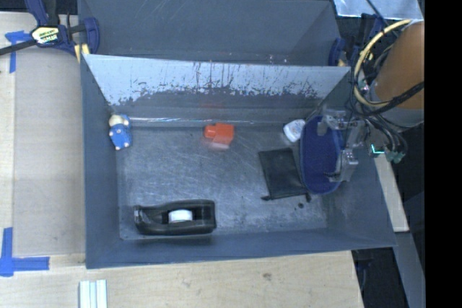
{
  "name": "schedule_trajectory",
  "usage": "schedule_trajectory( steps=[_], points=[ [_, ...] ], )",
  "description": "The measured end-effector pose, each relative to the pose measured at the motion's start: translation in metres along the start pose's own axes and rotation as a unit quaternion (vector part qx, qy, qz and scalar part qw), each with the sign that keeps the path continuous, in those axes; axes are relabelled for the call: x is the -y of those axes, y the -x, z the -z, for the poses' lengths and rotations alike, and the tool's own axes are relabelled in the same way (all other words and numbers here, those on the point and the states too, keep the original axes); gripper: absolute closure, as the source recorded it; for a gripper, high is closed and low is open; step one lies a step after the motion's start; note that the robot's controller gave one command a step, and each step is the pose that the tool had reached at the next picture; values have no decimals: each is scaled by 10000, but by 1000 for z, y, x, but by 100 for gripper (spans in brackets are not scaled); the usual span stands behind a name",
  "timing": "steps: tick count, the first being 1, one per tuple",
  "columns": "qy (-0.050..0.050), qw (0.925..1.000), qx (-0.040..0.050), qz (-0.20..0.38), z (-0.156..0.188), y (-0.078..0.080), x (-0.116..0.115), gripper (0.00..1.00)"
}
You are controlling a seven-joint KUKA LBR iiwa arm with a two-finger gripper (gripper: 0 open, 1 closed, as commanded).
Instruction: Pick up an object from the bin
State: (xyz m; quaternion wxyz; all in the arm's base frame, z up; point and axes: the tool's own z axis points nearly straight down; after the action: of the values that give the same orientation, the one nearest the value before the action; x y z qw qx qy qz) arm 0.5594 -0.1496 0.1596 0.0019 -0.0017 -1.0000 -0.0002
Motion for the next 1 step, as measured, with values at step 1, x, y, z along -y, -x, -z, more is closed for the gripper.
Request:
schedule_trajectory(
  steps=[1],
  points=[
    [4,9983,-7,-576,-93,-57,-53,0]
  ],
)
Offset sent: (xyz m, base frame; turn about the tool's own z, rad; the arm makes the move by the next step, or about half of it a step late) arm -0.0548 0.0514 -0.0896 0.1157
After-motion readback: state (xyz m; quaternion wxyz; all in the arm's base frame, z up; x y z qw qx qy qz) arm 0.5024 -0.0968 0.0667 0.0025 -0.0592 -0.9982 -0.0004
